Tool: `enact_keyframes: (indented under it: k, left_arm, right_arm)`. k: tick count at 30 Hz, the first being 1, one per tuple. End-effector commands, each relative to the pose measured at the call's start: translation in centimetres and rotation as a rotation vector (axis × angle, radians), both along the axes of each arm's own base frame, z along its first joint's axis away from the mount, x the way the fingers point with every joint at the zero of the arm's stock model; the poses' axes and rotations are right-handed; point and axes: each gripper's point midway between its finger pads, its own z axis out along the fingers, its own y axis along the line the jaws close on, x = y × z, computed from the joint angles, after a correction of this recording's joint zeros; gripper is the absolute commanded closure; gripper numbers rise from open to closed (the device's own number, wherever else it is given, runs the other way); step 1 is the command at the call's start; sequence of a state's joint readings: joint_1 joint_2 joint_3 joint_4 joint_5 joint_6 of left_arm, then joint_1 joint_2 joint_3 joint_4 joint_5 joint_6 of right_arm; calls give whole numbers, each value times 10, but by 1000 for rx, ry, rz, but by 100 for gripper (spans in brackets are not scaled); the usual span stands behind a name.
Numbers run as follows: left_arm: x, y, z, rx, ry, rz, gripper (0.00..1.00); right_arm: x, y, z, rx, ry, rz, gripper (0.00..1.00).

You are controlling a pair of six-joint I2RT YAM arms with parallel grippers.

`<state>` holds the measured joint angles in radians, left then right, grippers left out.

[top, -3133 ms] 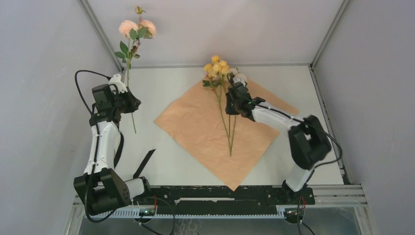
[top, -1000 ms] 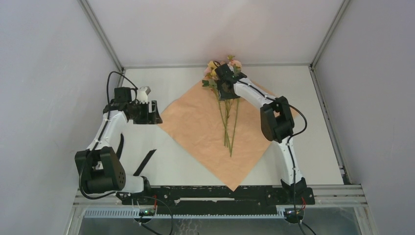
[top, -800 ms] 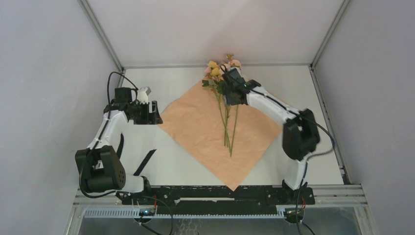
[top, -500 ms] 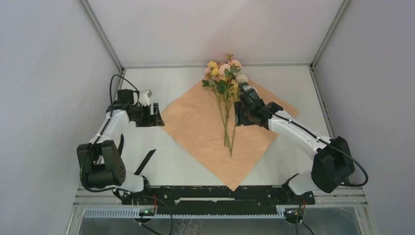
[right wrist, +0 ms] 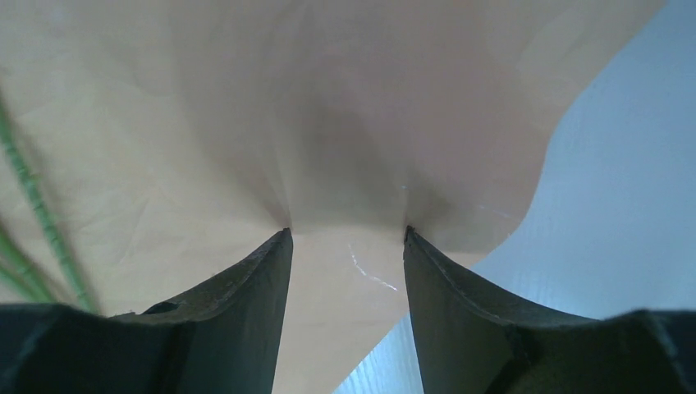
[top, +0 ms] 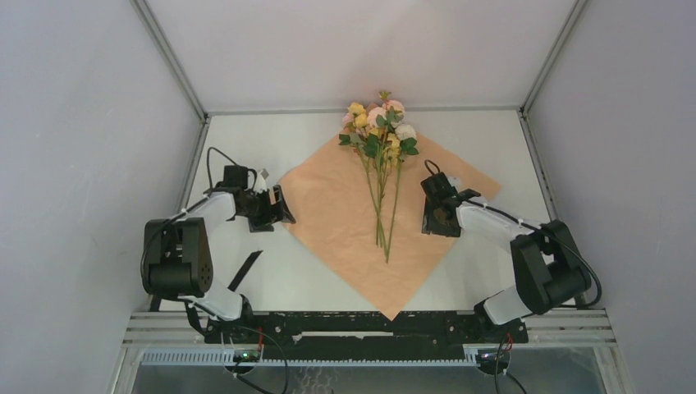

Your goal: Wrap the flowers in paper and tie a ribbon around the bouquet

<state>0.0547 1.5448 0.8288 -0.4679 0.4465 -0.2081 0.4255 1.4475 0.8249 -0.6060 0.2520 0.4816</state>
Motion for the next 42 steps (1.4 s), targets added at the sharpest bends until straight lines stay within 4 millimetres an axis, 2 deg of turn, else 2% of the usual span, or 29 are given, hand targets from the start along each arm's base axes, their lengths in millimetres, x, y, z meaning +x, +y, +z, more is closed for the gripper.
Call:
enact_keyframes:
  k: [1, 5, 9, 12, 15, 17, 18, 19, 20, 21, 23, 24, 27, 29, 31, 33, 37, 42]
  left_arm:
    - [30, 1, -2, 51, -33, 88, 17]
    - [54, 24, -10, 151, -56, 157, 18]
    - [89, 65, 5, 255, -121, 282, 20]
    - [90, 66, 27, 238, -164, 261, 21]
    - [87, 72, 60, 282, -276, 232, 21]
    - [89, 82, 97, 356, -435, 232, 22]
    - [88, 80, 115, 375, -533, 203, 27]
    - [88, 66, 139, 383, -670, 120, 30]
    - [77, 42, 149, 382, -749, -44, 31]
    - [61, 3, 149, 350, -764, -264, 32]
    - [17, -55, 125, 319, -685, -645, 33]
    - [-4, -77, 113, 347, -679, -806, 34]
    - [-61, -130, 81, 466, -805, -1254, 35]
    - [-105, -157, 67, 429, -892, -1507, 33]
    - [-133, -173, 57, 372, -922, -1656, 29]
    - [-145, -182, 44, 387, -993, -1780, 24]
    - [-138, -186, 21, 551, -1156, -1890, 16]
    - [-137, -189, 7, 578, -1238, -1945, 14]
  right_arm:
    - [13, 6, -22, 29, 7, -45, 39]
    - [15, 23, -36, 89, 31, -33, 40]
    - [27, 53, -18, 144, -18, 31, 41]
    - [37, 58, 17, 147, -77, 91, 40]
    - [38, 71, 72, 155, -209, 289, 42]
    - [21, 101, 111, 222, -305, 517, 42]
    - [4, 121, 125, 292, -323, 645, 41]
    - [-10, 133, 140, 348, -340, 710, 40]
    - [-19, 139, 147, 403, -328, 704, 39]
    - [-24, 140, 150, 455, -300, 663, 38]
    - [-28, 134, 144, 539, -208, 549, 38]
    - [-28, 131, 136, 558, -173, 500, 39]
    - [-30, 130, 108, 582, -82, 394, 43]
    - [-41, 141, 97, 637, -13, 404, 44]
    - [-50, 147, 84, 642, 31, 397, 45]
    - [-56, 144, 69, 612, 58, 365, 45]
    - [-70, 130, 47, 534, 93, 276, 45]
    - [-92, 100, 31, 436, 93, 174, 39]
